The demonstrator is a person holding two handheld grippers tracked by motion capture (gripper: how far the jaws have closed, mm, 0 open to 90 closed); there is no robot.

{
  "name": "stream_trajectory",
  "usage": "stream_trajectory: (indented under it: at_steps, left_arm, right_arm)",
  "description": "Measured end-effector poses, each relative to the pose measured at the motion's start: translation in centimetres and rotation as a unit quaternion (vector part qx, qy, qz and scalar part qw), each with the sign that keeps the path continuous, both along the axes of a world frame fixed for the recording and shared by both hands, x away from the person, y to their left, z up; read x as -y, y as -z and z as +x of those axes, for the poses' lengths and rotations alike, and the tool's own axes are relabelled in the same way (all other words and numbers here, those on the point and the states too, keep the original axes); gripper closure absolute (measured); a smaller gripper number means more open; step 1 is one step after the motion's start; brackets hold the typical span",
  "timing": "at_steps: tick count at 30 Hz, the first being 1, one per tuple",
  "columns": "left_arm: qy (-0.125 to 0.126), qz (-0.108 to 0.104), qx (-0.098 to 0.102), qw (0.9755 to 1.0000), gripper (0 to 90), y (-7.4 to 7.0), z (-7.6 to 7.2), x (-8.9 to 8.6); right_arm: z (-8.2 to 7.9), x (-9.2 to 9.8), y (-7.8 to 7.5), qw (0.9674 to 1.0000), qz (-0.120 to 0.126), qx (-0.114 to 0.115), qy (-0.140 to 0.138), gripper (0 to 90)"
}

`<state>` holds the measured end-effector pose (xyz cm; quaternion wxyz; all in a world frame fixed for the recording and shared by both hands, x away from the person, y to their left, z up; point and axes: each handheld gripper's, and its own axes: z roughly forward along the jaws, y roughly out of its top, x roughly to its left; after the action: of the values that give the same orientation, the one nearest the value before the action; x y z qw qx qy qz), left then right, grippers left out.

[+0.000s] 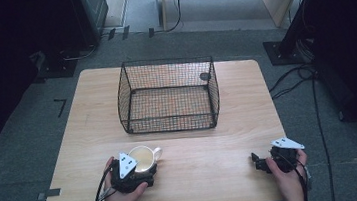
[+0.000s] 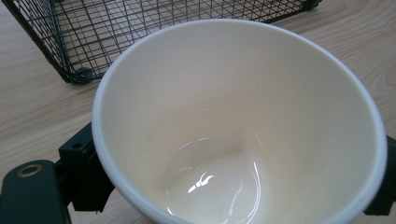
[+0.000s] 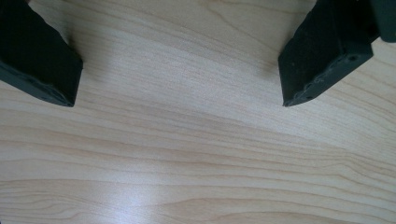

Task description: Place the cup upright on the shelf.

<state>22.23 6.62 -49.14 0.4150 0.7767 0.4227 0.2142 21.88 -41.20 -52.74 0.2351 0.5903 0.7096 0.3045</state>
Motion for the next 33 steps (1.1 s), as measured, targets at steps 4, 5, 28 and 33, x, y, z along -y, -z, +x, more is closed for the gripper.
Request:
stream_trajectory:
  at_steps: [4, 5, 28, 33]
  left_arm:
    - [-0.002, -0.006, 0.005, 1.0000, 9.5, -0.7, 0.1, 0.1]
    - [-0.002, -0.006, 0.006, 1.0000, 9.5, -1.0, 0.1, 0.2]
    - [-0.002, -0.022, 0.045, 0.9987, 9.5, -7.5, 3.0, 1.9]
    - [0.001, -0.028, 0.056, 0.9981, 9.5, -8.9, 3.8, 2.4]
  right_arm:
    - [0.0, 0.0, 0.0, 1.0000, 0.000, 0.000, 0.000, 0.0]
    - [0.0, 0.0, 0.0, 1.0000, 0.000, 0.000, 0.000, 0.0]
    - [0.0, 0.0, 0.0, 1.0000, 0.001, 0.000, 0.000, 0.0]
    - [0.0, 0.0, 0.0, 1.0000, 0.001, 0.000, 0.000, 0.0]
